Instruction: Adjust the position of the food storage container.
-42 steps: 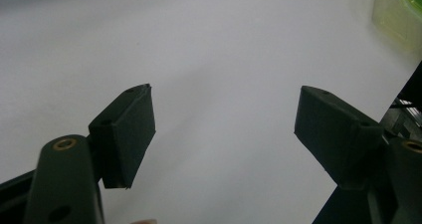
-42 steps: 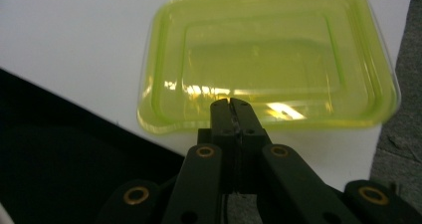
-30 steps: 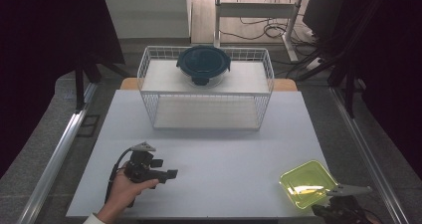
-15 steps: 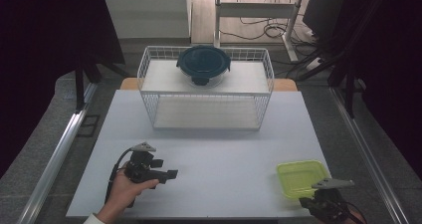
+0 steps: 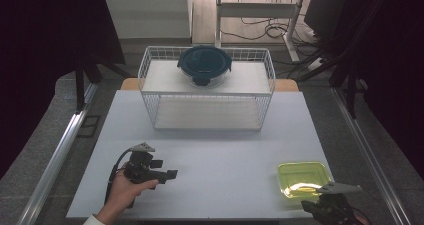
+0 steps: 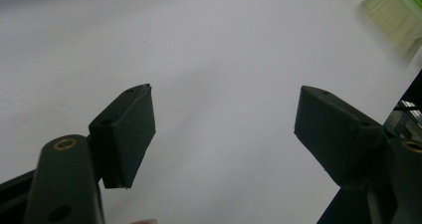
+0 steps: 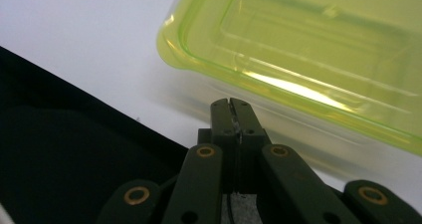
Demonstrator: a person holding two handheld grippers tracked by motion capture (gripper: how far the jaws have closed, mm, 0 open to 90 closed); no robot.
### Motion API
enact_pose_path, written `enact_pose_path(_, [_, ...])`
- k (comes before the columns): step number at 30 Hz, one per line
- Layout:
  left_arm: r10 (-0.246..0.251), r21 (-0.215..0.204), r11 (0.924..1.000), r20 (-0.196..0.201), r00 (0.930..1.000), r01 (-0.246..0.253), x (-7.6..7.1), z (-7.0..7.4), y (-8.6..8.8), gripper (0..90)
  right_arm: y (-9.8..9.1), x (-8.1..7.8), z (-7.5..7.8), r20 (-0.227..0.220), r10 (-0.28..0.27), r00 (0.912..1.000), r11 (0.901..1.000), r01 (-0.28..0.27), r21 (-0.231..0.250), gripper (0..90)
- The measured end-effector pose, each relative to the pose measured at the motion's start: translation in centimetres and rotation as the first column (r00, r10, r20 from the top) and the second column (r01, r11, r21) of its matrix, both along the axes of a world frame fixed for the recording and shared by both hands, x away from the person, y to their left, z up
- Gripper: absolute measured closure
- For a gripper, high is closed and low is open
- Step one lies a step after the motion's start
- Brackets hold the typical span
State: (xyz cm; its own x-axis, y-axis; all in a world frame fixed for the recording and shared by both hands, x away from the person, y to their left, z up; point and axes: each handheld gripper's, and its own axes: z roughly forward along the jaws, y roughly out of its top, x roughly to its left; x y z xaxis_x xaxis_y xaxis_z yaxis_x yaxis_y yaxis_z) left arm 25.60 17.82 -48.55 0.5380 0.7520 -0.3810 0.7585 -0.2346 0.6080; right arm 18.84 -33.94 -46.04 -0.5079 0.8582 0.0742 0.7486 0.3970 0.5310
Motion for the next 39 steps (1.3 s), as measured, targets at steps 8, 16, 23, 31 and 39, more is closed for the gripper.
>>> enact_pose_path(8, [0.002, -0.002, 1.0000, -0.002, 1.0000, -0.002, 0.1, 0.0, 0.0, 23.4, -2.9, 1.0, 3.0, 0.100, -0.089, 0.9910, 0.9961, 0.088, 0.010, 89.1])
enact_pose_path(16, [0.011, -0.004, 0.9999, 0.001, 0.9999, -0.011, -0.1, 0.0, 0.3, 23.4, -7.3, 4.8, 2.2, 0.091, -0.232, 0.9685, 0.9696, 0.238, -0.059, 89.2])
enact_pose_path(23, [0.036, -0.014, 0.9992, 0.003, 0.9993, -0.036, -0.1, 0.0, 0.7, 23.4, -8.6, 6.6, 0.4, 0.054, -0.268, 0.9618, 0.9538, 0.273, -0.125, 89.2])
enact_pose_path(31, [0.034, -0.006, 0.9994, -0.003, 0.9994, -0.034, -0.1, -0.1, 0.7, 23.4, -7.5, 6.7, -0.6, 0.012, -0.210, 0.9776, 0.9662, 0.210, -0.150, 89.2])
enact_pose_path(39, [0.042, -0.007, 0.9991, -0.003, 0.9991, -0.042, -0.1, -0.2, 0.8, 23.4, -5.0, 6.6, -0.6, -0.001, -0.146, 0.9894, 0.9824, 0.144, -0.118, 89.2])
